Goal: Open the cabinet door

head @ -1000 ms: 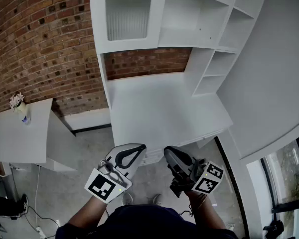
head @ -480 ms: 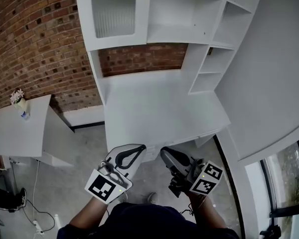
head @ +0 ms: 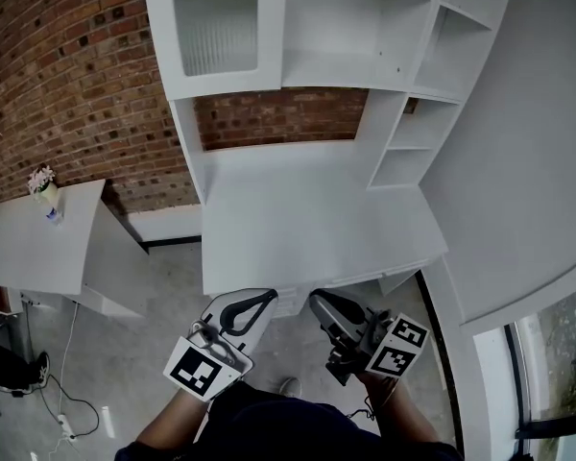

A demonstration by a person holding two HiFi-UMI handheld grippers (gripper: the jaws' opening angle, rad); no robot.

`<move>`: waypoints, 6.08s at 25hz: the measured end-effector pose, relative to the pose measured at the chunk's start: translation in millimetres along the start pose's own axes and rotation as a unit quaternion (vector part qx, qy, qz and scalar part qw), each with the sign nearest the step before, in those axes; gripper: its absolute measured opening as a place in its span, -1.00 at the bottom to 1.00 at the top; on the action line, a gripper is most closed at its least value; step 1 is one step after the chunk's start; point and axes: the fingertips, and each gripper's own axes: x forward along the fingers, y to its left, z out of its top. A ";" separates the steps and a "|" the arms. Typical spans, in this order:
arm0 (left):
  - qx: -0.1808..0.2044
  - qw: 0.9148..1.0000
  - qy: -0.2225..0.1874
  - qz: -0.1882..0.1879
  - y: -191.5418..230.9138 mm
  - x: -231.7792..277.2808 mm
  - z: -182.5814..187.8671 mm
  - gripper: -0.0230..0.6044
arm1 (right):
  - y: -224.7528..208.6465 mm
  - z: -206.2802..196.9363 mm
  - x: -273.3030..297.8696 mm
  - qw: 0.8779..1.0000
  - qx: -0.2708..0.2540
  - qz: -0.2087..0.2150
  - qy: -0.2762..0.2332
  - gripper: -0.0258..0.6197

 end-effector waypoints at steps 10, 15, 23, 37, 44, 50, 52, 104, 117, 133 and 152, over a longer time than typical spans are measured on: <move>0.000 1.000 -0.002 -0.005 74.4 -4.2 -11.6 -0.91 | -26.0 -7.3 69.1 1.000 0.001 -0.004 0.001 -0.83; 0.002 1.000 -0.011 -0.028 133.4 3.5 -4.6 -0.91 | -42.6 7.9 120.2 1.000 -0.015 -0.023 -0.015 -0.83; -0.010 0.998 -0.027 -0.049 214.2 6.5 -7.7 -0.91 | -73.1 21.1 186.3 0.997 -0.037 -0.058 -0.027 -0.83; -0.024 0.997 -0.015 -0.067 296.1 28.3 -28.0 -0.91 | -149.2 104.3 246.5 0.981 -0.116 -0.134 -0.076 -0.83; -0.023 0.999 -0.010 -0.039 312.3 52.9 -40.5 -0.91 | -183.8 159.2 263.1 0.975 -0.157 -0.130 -0.085 -0.57; -0.011 1.000 -0.005 -0.028 315.5 74.3 -36.2 -0.91 | -213.3 210.1 286.2 0.961 -0.216 -0.144 -0.094 -0.36; -0.007 1.000 -0.002 -0.028 314.7 79.9 -35.1 -0.91 | -222.3 224.2 294.6 0.956 -0.233 -0.149 -0.097 -0.28; -0.023 0.996 0.085 -0.012 227.1 36.3 -79.0 -0.91 | -7.2 135.9 278.1 0.920 -0.380 0.011 -0.090 -0.66; -0.016 0.999 0.043 0.012 242.6 -24.2 -58.6 -0.91 | 66.6 67.4 348.7 0.910 -0.405 0.061 -0.063 -0.60; -0.023 0.999 0.036 -0.023 240.6 -16.6 -61.1 -0.91 | 74.0 57.6 356.7 0.921 -0.378 0.083 -0.049 -0.61; -0.012 0.997 0.019 -0.078 211.2 62.9 -43.3 -0.91 | -33.1 137.4 265.9 0.942 -0.322 -0.024 -0.088 -0.71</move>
